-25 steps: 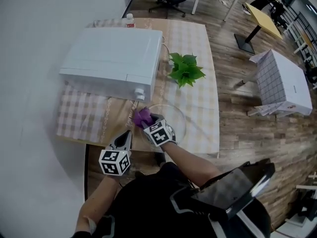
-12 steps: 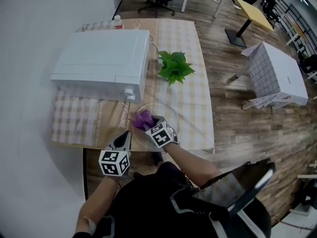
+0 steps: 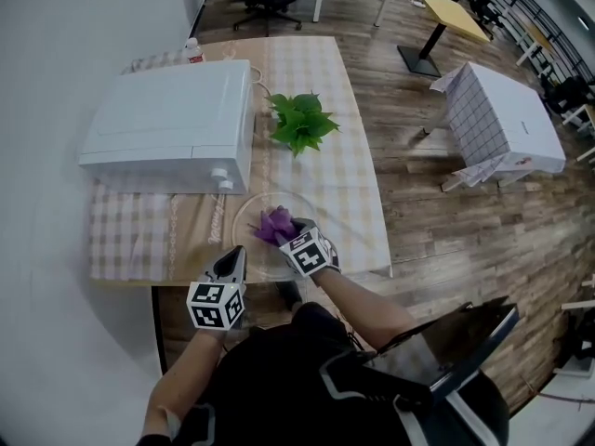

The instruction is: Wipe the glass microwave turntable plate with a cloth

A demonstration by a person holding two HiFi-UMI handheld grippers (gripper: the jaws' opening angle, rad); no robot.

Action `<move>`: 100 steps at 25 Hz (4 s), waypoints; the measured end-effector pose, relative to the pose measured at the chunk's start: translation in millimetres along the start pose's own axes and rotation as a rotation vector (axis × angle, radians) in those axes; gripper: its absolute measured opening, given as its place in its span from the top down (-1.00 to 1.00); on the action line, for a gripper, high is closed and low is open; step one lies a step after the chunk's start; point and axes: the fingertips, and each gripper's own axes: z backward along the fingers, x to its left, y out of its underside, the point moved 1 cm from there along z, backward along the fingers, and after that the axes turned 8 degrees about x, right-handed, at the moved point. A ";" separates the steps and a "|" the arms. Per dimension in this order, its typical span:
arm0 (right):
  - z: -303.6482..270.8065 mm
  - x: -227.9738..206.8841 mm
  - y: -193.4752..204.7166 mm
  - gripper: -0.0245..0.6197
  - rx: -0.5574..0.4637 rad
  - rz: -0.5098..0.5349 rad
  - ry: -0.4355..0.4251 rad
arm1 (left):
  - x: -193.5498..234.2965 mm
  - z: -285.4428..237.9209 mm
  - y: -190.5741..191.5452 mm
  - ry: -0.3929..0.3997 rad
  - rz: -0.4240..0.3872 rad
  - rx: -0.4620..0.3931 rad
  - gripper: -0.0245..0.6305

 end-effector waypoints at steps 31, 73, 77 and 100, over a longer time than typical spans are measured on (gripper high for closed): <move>48.9 22.2 12.4 0.44 -0.002 -0.034 0.020 | 4.1 34.4 8.6 0.008 0.009 -0.041 0.92; 13.5 78.4 22.2 0.43 0.025 0.037 -0.057 | -4.0 50.6 30.4 -0.002 -0.029 -0.015 0.92; 19.8 67.7 31.2 0.43 0.024 0.012 -0.033 | -12.8 45.3 29.7 0.024 -0.047 -0.010 0.92; 64.7 20.7 83.3 0.41 0.019 -0.105 0.087 | -50.9 17.7 41.9 0.126 -0.079 0.025 0.92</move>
